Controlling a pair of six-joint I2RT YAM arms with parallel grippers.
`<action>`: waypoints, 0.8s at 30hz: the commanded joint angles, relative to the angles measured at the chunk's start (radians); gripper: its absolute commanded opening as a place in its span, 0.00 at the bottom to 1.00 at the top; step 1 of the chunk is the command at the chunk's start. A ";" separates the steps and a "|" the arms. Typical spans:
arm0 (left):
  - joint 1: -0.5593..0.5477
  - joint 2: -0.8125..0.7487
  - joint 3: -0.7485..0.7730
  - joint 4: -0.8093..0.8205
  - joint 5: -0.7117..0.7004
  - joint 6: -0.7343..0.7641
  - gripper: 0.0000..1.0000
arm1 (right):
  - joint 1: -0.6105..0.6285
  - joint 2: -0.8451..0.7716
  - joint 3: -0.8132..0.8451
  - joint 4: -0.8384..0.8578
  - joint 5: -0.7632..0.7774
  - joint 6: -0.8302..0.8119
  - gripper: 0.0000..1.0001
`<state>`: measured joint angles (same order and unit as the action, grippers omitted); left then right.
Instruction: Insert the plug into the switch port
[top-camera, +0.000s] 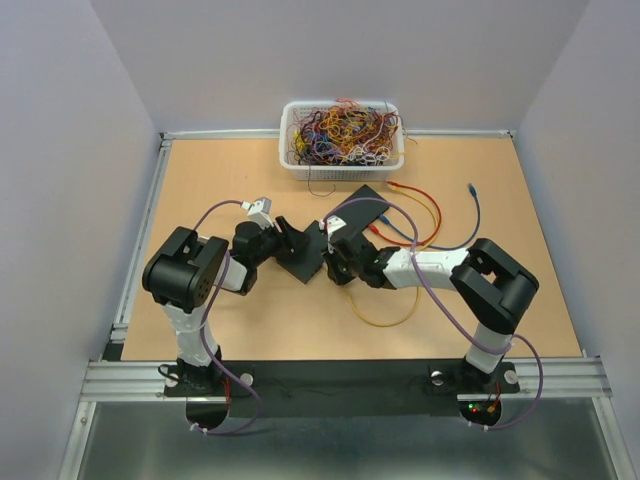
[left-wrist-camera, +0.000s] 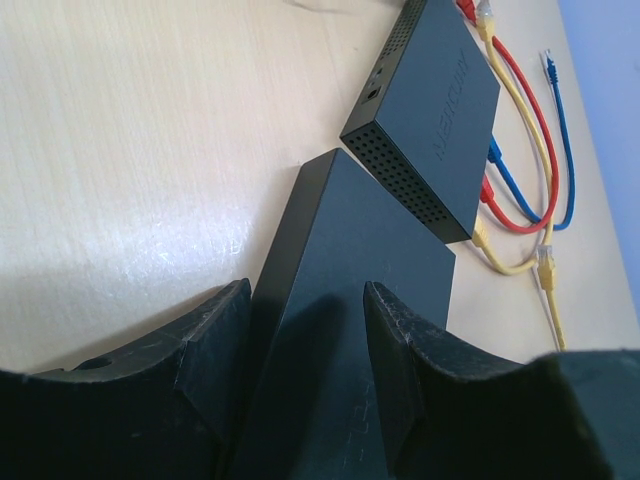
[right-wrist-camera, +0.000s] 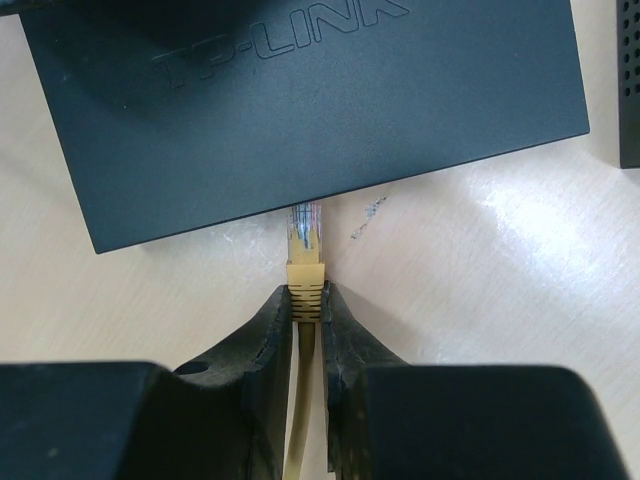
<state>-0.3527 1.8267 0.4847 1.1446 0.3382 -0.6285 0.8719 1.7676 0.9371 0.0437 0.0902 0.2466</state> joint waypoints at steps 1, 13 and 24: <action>-0.022 0.031 -0.001 0.001 0.105 -0.013 0.59 | 0.007 0.027 -0.008 0.120 0.022 -0.020 0.00; -0.037 0.037 -0.035 0.072 0.130 -0.040 0.59 | 0.007 0.010 -0.023 0.131 0.013 -0.026 0.00; -0.092 0.042 0.005 -0.003 0.094 -0.004 0.59 | 0.009 0.024 -0.006 0.136 0.010 -0.035 0.00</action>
<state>-0.3653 1.8584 0.4744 1.2201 0.3191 -0.6224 0.8726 1.7691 0.9318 0.0608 0.0906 0.2310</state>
